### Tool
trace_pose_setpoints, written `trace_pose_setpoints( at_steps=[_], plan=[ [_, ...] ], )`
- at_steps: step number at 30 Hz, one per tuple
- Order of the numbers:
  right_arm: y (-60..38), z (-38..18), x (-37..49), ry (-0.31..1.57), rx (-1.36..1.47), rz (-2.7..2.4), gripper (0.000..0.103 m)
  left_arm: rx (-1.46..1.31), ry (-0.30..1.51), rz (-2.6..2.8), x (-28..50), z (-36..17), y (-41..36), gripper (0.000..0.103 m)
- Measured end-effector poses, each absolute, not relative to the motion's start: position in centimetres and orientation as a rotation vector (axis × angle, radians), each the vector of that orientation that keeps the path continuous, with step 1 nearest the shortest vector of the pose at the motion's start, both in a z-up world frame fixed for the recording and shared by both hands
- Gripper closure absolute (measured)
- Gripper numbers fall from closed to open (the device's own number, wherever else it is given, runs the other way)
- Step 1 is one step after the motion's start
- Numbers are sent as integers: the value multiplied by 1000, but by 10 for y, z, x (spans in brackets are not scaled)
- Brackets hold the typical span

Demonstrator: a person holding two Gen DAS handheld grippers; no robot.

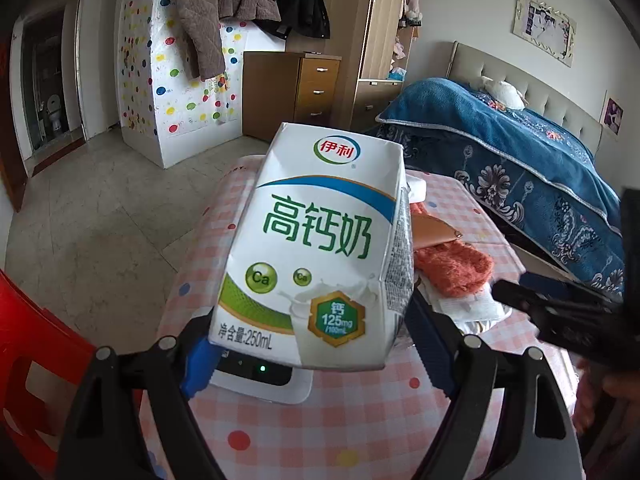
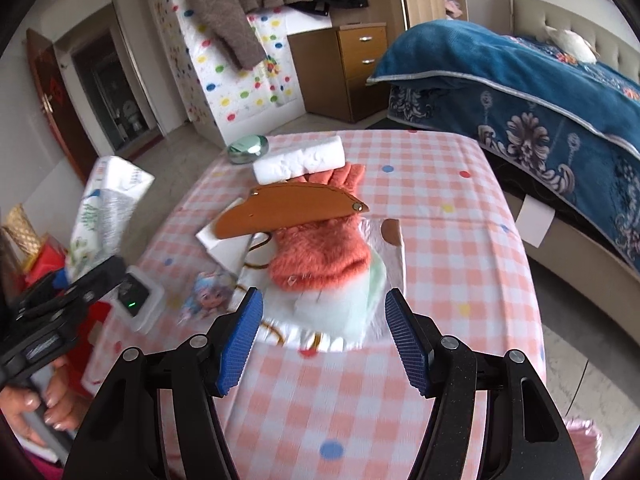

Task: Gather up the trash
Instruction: 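Hold the carton in the left gripper while right gripper grasps the brown wooden comb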

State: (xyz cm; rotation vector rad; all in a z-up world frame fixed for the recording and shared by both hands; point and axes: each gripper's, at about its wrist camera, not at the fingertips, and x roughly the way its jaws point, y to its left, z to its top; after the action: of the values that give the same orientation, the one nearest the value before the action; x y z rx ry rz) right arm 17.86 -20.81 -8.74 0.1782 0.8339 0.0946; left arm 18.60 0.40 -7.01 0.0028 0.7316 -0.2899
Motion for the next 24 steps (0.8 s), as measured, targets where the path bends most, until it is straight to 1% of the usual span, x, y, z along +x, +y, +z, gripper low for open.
trace_pose_setpoints(
  at_steps=[11,12,13,14,16,18,21,24],
  plan=[
    [-198,-94,261,831,116,122,40,-1,751,-256,218,-76,7,22],
    [-198,-95,271,832,116,111,48,0,752,-254,221,-76,8,22],
    [-198,-96,276,835,115,108,67,2,753,-253,223,-76,8,22],
    [-197,-97,284,842,114,102,70,1,755,-253,226,-77,9,22],
    [-197,-99,299,842,105,81,82,-1,759,-250,230,-78,10,22],
    [-197,-104,315,854,77,38,84,1,762,-249,233,-79,10,22],
    [-207,-114,326,913,122,34,84,1,772,-250,234,-82,11,22],
    [-210,-115,315,946,144,91,86,0,783,-247,233,-85,12,22]
  ],
)
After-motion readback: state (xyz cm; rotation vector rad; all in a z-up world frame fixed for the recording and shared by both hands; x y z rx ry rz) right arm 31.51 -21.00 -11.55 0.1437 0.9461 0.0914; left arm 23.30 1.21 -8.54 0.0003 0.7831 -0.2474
